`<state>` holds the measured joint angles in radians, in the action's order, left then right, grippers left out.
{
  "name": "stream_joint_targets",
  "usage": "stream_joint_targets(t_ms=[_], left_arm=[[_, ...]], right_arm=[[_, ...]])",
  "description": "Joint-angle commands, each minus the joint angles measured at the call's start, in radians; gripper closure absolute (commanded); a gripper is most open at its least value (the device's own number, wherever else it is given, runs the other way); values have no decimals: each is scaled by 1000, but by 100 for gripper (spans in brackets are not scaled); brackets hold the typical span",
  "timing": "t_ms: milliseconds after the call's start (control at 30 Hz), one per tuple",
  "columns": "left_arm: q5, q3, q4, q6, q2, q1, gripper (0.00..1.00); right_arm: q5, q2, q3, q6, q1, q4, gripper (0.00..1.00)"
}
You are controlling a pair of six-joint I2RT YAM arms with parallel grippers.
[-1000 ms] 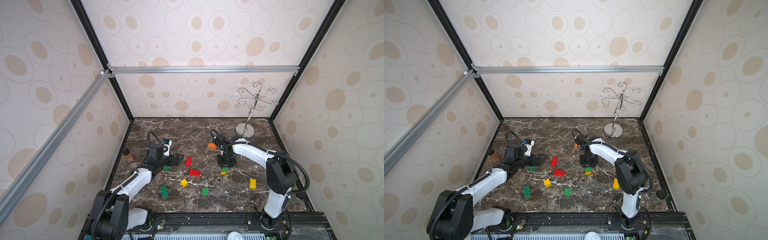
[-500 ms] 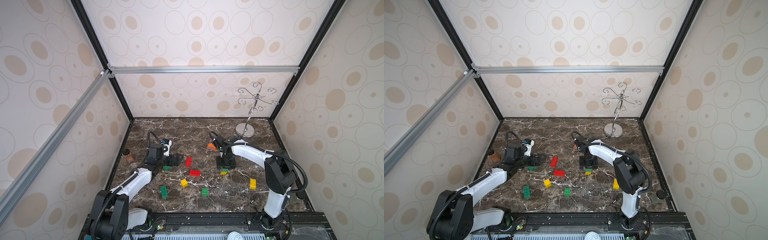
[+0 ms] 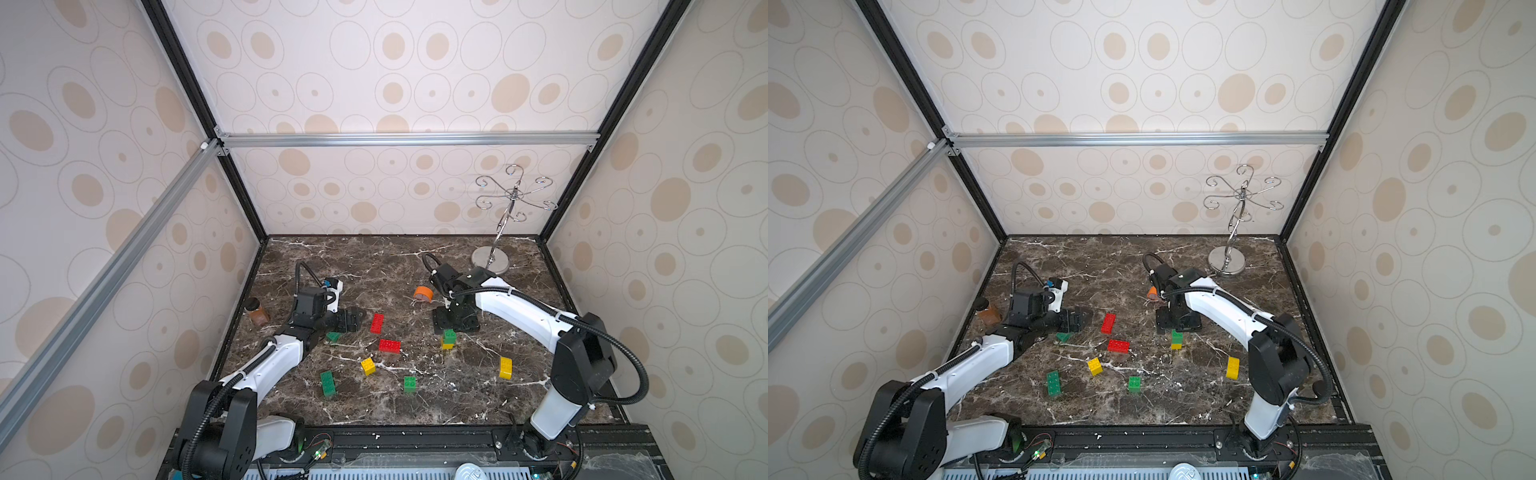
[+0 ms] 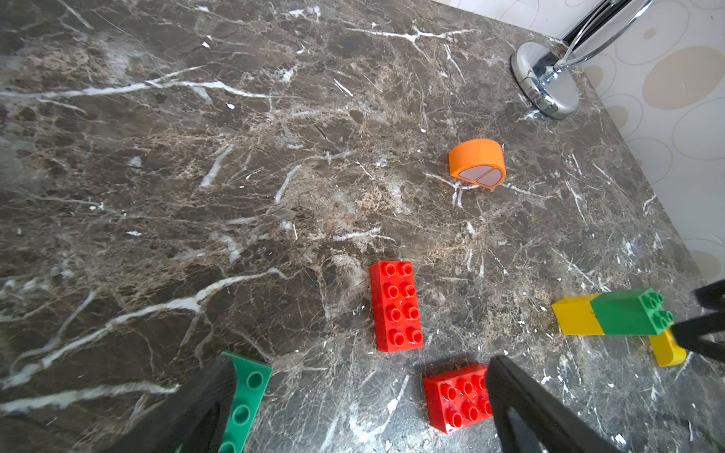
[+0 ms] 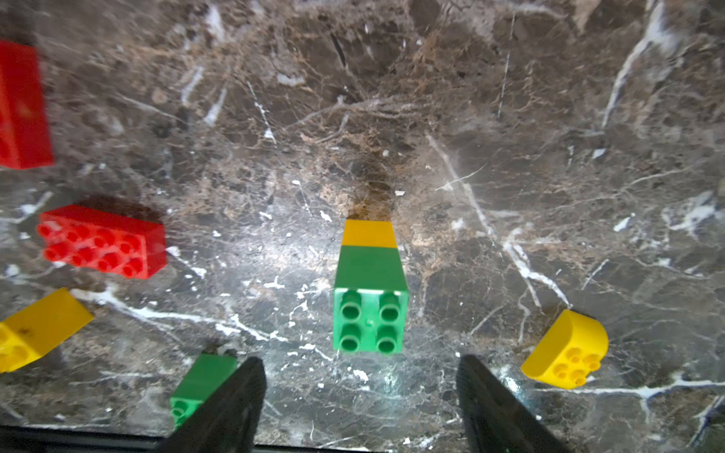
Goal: Assemble an ice cream with lego
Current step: Assemble the lego brick with the lego brick, then pick up the lego brick from the center of the board.
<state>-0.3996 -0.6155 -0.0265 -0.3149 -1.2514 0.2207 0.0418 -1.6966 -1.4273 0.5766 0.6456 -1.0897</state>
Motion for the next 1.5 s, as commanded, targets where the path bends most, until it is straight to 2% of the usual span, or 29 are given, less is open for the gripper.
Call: stream_joint_targets(t_ms=[0, 133, 233, 467, 800, 1033, 1467], left_arm=[[-20, -10, -21, -40, 17, -12, 0], [-78, 5, -35, -79, 35, -68, 0], [-125, 11, -24, -106, 46, -120, 0], [-129, 2, 56, -66, 57, -191, 0], [-169, 46, 26, -69, 78, -247, 0], [-163, 52, 37, -69, 92, -267, 0], [-168, 56, 31, -72, 90, -278, 0]], right_arm=[[52, 33, -74, 16, 50, -104, 18], [65, 24, -176, 55, 124, -113, 15], [26, -7, -203, 105, 174, -47, 15], [-46, -167, -235, 210, 244, 89, 11], [-80, -388, -348, 292, 269, 109, 4], [-71, -457, -366, 329, 270, 128, 2], [-60, -527, -369, 426, 272, 147, 8]])
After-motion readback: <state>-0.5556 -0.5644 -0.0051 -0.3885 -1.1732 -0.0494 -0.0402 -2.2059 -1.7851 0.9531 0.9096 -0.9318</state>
